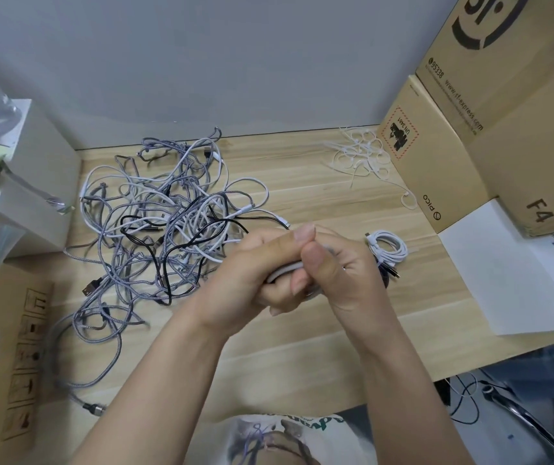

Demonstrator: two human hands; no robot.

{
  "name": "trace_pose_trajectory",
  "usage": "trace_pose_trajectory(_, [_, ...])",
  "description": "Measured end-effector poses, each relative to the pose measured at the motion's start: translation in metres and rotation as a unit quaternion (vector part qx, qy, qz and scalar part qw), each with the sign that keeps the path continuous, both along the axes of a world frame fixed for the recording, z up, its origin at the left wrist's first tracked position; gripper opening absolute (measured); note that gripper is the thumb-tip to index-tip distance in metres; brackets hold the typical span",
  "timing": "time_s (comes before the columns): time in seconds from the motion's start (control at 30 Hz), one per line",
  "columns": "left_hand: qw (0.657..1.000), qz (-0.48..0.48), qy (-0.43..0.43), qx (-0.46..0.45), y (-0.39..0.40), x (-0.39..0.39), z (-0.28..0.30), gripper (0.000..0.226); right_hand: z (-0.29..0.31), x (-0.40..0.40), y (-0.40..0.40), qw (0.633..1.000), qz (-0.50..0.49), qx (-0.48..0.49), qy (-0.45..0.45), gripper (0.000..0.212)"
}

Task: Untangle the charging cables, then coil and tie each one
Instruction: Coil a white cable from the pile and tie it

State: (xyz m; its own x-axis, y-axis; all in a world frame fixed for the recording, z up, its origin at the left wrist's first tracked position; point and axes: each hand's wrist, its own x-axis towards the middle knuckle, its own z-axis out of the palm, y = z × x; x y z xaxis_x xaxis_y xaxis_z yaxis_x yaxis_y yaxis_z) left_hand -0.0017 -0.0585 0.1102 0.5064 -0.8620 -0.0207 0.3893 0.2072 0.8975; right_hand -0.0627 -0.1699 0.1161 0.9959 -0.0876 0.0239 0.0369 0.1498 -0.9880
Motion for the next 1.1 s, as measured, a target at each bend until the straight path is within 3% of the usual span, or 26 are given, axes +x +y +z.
trace_pose_trajectory(0.1, [0.992, 0.106, 0.040, 0.051, -0.018, -0.004, 0.001, 0.053, -0.006, 0.008, 0.003, 0.989, -0.139, -0.018, 0.036, 0.044])
trace_pose_trajectory(0.23, [0.961, 0.251, 0.001, 0.117, -0.038, -0.002, -0.005, 0.054, -0.021, 0.023, -0.001, 0.941, -0.272, -0.199, 0.009, 0.046])
trace_pose_trajectory(0.3, [0.962, 0.244, -0.001, 0.125, -0.043, 0.007, -0.012, 0.052, -0.021, 0.029, -0.010, 0.949, -0.246, -0.199, -0.004, 0.042])
trace_pose_trajectory(0.43, [0.992, 0.084, 0.057, 0.075, -0.041, 0.034, -0.024, 0.042, -0.022, 0.051, -0.037, 0.989, -0.120, -0.049, 0.071, 0.050])
trace_pose_trajectory(0.5, [0.997, 0.037, 0.055, 0.050, -0.043, 0.044, -0.029, 0.036, -0.031, 0.066, -0.051, 0.988, -0.084, -0.084, 0.095, 0.052])
trace_pose_trajectory(0.6, [0.997, 0.058, 0.026, 0.049, -0.053, 0.055, -0.037, 0.029, -0.049, 0.092, -0.075, 0.984, -0.055, -0.132, 0.110, 0.059])
trace_pose_trajectory(0.67, [0.994, 0.082, 0.040, 0.059, -0.060, 0.062, -0.043, 0.029, -0.069, 0.114, -0.103, 0.972, -0.087, -0.173, 0.132, 0.064])
trace_pose_trajectory(0.77, [0.989, 0.108, 0.068, 0.068, -0.066, 0.071, -0.053, 0.031, -0.111, 0.138, -0.159, 0.912, -0.220, -0.258, 0.230, 0.040])
trace_pose_trajectory(0.83, [0.988, 0.115, 0.079, 0.068, -0.068, 0.077, -0.057, 0.032, -0.140, 0.145, -0.197, 0.863, -0.271, -0.297, 0.306, 0.038])
trace_pose_trajectory(0.97, [0.986, 0.120, 0.082, 0.080, -0.070, 0.084, -0.060, 0.031, -0.183, 0.142, -0.249, 0.760, -0.251, -0.401, 0.446, 0.056])
trace_pose_trajectory(1.1, [0.984, 0.124, 0.099, 0.078, -0.070, 0.085, -0.061, 0.031, -0.199, 0.130, -0.261, 0.721, -0.218, -0.455, 0.475, 0.054])
